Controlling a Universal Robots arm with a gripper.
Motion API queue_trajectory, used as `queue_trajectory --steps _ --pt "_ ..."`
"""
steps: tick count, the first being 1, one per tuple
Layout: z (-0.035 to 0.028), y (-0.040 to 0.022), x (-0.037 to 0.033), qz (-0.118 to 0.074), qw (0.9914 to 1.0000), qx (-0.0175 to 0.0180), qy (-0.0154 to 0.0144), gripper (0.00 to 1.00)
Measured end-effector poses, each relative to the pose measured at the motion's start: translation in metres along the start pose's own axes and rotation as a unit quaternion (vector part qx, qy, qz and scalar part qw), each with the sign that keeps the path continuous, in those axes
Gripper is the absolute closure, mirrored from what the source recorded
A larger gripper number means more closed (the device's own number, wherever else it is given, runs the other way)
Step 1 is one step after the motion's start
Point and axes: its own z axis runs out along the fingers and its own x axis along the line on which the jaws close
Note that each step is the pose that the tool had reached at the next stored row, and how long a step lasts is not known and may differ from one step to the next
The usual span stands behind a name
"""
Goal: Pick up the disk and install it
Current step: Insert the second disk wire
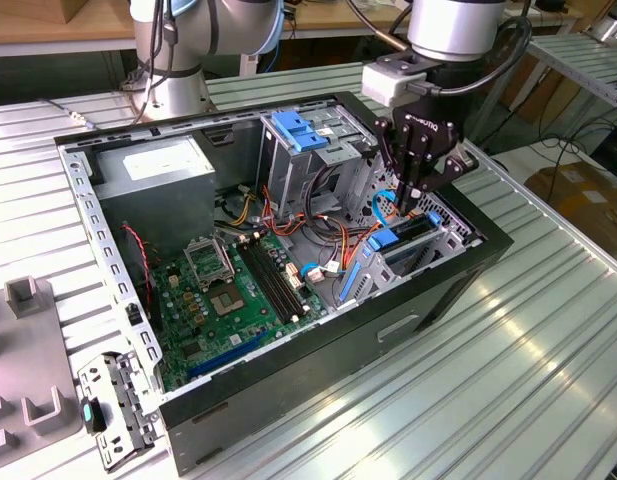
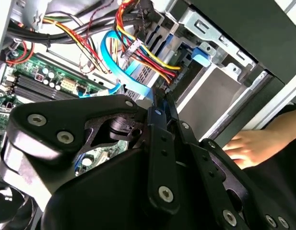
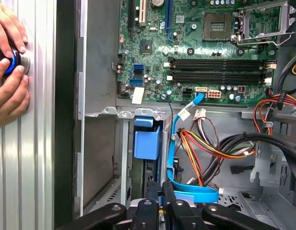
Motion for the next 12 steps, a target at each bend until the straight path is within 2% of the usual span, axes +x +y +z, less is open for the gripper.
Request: queue_trajectory --steps 1,2,7,9,10,11,12 --pt "0.0002 0.0006 0.0006 0.001 0.99995 0.0055 -0.0079 0.84" --pt "0.0004 0.0012 0.0013 0.001 0.99987 0.0085 -0.0133 0.84" --pt "0.0014 0.0075 0.0061 0.001 0.99971 0.0133 -0.0203 0.84" --pt "0.0031 0.0081 0.0125 0.002 0.99940 0.0152 -0.0310 0.84" --pt "0.0036 0.0084 0.0146 0.002 0.99927 0.0159 -0.0348 0.84" --pt "0.0046 0.0087 0.0185 0.003 0.99894 0.0170 -0.0426 0.84" --pt "0.0052 0.0089 0.0213 0.004 0.99869 0.0174 -0.0480 0.84"
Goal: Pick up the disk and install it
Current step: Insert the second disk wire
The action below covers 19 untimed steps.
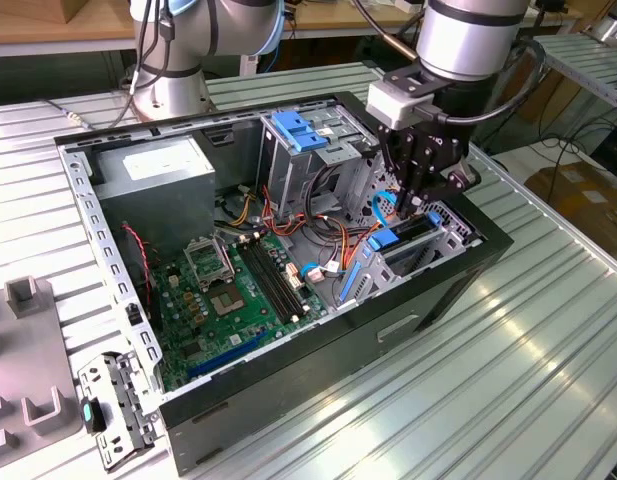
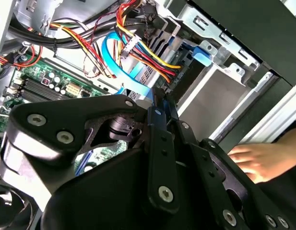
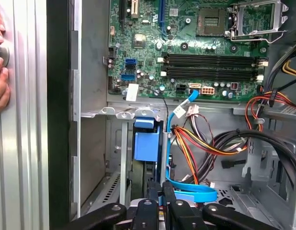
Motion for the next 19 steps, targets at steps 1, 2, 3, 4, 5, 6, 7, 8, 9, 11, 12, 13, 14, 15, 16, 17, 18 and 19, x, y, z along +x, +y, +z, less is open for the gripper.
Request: queue_trajectory --steps 1,2,3,4,5,6,7,8,9,11,12,13,14,15,16,17,18,19 --pt "0.0002 0.0001 0.0016 0.000 1.00000 0.0001 -0.0022 0.84" --pt "0.0004 0.0003 0.0031 0.000 0.99999 0.0002 -0.0035 0.84" --pt "0.0009 0.0005 0.0060 0.001 0.99997 0.0005 -0.0071 0.84" --pt "0.0014 0.0007 0.0077 0.001 0.99995 0.0012 -0.0095 0.84" --pt "0.0014 0.0007 0.0083 0.001 0.99993 0.0020 -0.0112 0.84" --pt "0.0015 0.0007 0.0082 0.001 0.99993 0.0023 -0.0114 0.84" --pt "0.0015 0.0007 0.0082 0.001 0.99993 0.0024 -0.0115 0.84" --pt "0.0015 0.0008 0.0083 0.001 0.99993 0.0025 -0.0114 0.84" --pt "0.0015 0.0008 0.0083 0.001 0.99993 0.0025 -0.0114 0.84" --pt "0.0015 0.0008 0.0085 0.001 0.99993 0.0025 -0.0118 0.84" --pt "0.0017 0.0009 0.0088 0.001 0.99992 0.0026 -0.0127 0.84" --pt "0.0019 0.0010 0.0097 0.001 0.99989 0.0026 -0.0146 0.84" --pt "0.0024 0.0010 0.0120 0.002 0.99981 0.0028 -0.0190 0.84" --pt "0.0028 0.0012 0.0146 0.002 0.99967 0.0031 -0.0256 0.84" --pt "0.0031 0.0013 0.0161 0.003 0.99949 0.0034 -0.0316 0.84" --pt "0.0035 0.0014 0.0178 0.004 0.99925 0.0036 -0.0384 0.84" --pt "0.0036 0.0014 0.0186 0.004 0.99914 0.0037 -0.0412 0.84" --pt "0.0038 0.0015 0.0196 0.004 0.99902 0.0039 -0.0440 0.84"
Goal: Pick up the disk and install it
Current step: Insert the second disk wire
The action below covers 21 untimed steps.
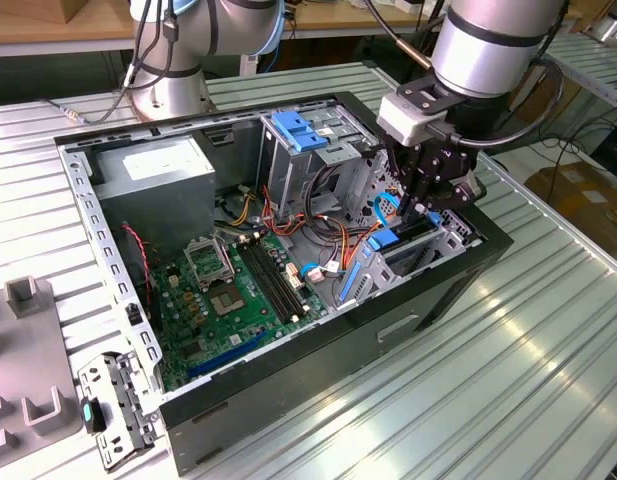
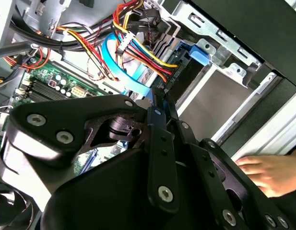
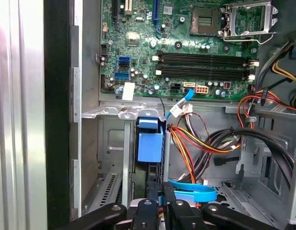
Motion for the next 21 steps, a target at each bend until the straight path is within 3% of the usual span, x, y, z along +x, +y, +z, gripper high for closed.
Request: queue_trajectory --steps 2,11,14,21 --pt "0.0002 0.0000 0.0015 0.000 1.00000 0.0000 -0.0016 0.84" --pt "0.0013 -0.0002 0.0019 0.003 1.00000 0.0004 -0.0014 0.84" --pt "0.0023 -0.0001 0.0020 0.008 0.99996 0.0030 -0.0006 0.84" --pt "0.0028 0.0001 0.0027 0.009 0.99996 0.0034 -0.0008 0.84"
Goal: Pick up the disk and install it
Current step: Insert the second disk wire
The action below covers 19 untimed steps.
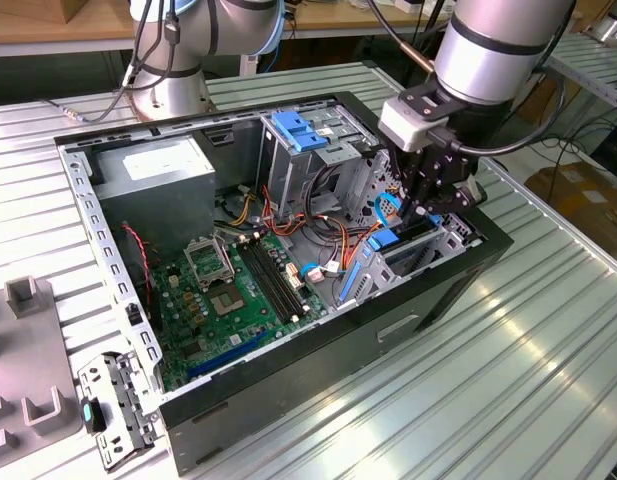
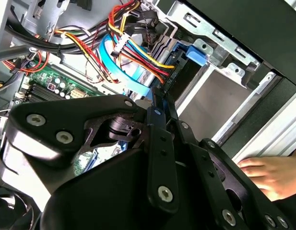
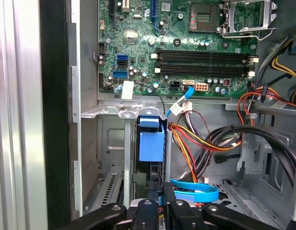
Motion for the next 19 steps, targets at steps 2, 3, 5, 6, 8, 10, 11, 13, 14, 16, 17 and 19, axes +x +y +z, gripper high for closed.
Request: queue_trajectory --steps 2,3,5,6,8,10,11,13,14,16,17,19 --pt "0.0003 0.0000 0.0008 0.000 1.00000 0.0000 0.0000 0.84" --pt "0.0005 0.0001 0.0012 0.000 1.00000 0.0001 -0.0006 0.84" --pt "0.0008 0.0001 0.0016 0.000 1.00000 0.0002 -0.0021 0.84" --pt "0.0009 0.0001 0.0019 0.000 0.99999 0.0002 -0.0033 0.84" --pt "0.0010 0.0001 0.0038 0.001 0.99994 0.0004 -0.0106 0.84" --pt "0.0010 0.0002 0.0050 0.002 0.99984 0.0006 -0.0180 0.84" --pt "0.0010 0.0002 0.0058 0.002 0.99977 0.0006 -0.0214 0.84" --pt "0.0012 0.0003 0.0077 0.003 0.99960 0.0008 -0.0279 0.84" --pt "0.0011 0.0003 0.0085 0.003 0.99956 0.0008 -0.0296 0.84" --pt "0.0013 0.0003 0.0102 0.004 0.99948 0.0009 -0.0320 0.84" --pt "0.0015 0.0004 0.0110 0.004 0.99945 0.0009 -0.0328 0.84" --pt "0.0015 0.0004 0.0115 0.004 0.99942 0.0009 -0.0339 0.84"
